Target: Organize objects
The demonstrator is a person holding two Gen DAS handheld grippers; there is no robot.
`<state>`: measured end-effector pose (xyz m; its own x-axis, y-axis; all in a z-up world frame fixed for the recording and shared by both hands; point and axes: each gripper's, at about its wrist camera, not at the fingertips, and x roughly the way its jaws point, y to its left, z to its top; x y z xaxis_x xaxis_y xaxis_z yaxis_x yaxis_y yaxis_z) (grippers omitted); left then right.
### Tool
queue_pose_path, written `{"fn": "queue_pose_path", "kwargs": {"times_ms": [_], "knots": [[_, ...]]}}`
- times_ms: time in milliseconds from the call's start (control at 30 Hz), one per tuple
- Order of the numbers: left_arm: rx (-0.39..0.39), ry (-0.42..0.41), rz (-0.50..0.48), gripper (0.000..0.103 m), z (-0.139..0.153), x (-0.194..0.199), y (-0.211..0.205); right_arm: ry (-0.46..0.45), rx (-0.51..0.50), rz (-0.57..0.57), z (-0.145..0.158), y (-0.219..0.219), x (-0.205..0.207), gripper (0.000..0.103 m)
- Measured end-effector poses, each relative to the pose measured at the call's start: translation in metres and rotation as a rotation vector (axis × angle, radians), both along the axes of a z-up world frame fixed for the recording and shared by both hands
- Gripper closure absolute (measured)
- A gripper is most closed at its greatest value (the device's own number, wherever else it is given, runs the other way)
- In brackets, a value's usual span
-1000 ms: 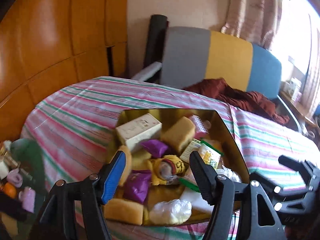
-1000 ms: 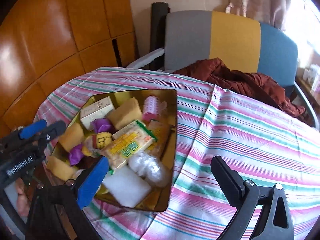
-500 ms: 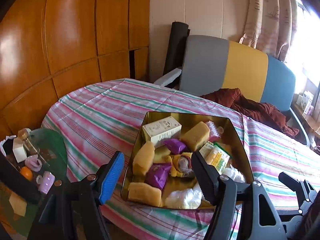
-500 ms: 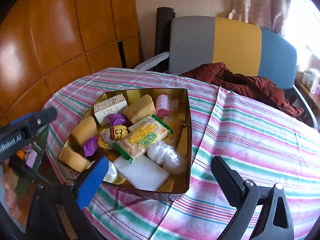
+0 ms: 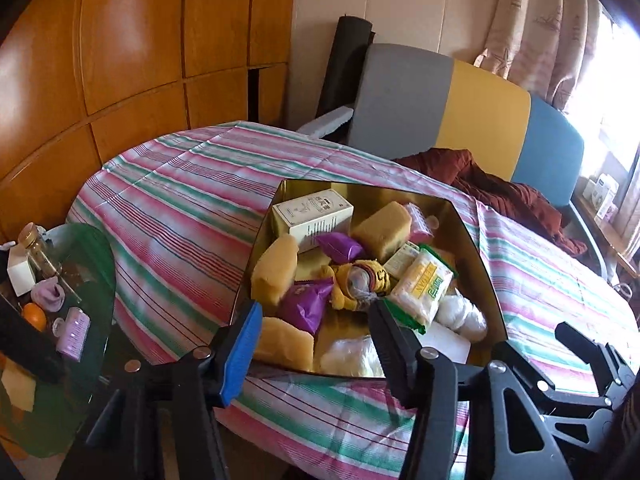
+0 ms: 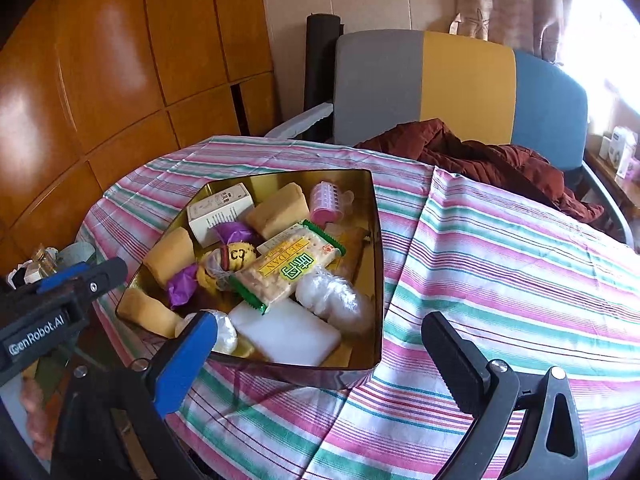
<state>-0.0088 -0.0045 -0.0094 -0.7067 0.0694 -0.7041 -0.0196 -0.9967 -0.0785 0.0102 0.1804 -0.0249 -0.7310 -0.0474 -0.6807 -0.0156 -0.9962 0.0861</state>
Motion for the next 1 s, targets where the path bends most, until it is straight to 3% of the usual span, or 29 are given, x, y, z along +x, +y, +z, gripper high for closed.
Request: {"fn": "queue_pose_path", "kwargs": {"times_ms": [833, 1000], "knots": [[-0.022, 0.054, -0.019, 0.052, 0.0035, 0.0037, 0.0030, -0.014, 0.011, -0.004, -0.0054, 0.0021, -0.0030, 0.000], [-0.006, 0.025, -0.025, 0.052, 0.0008, -0.0003, 0.0002, -0.009, 0.012, -0.005, -0.0058, 0.0023, -0.0030, 0.000]]}}
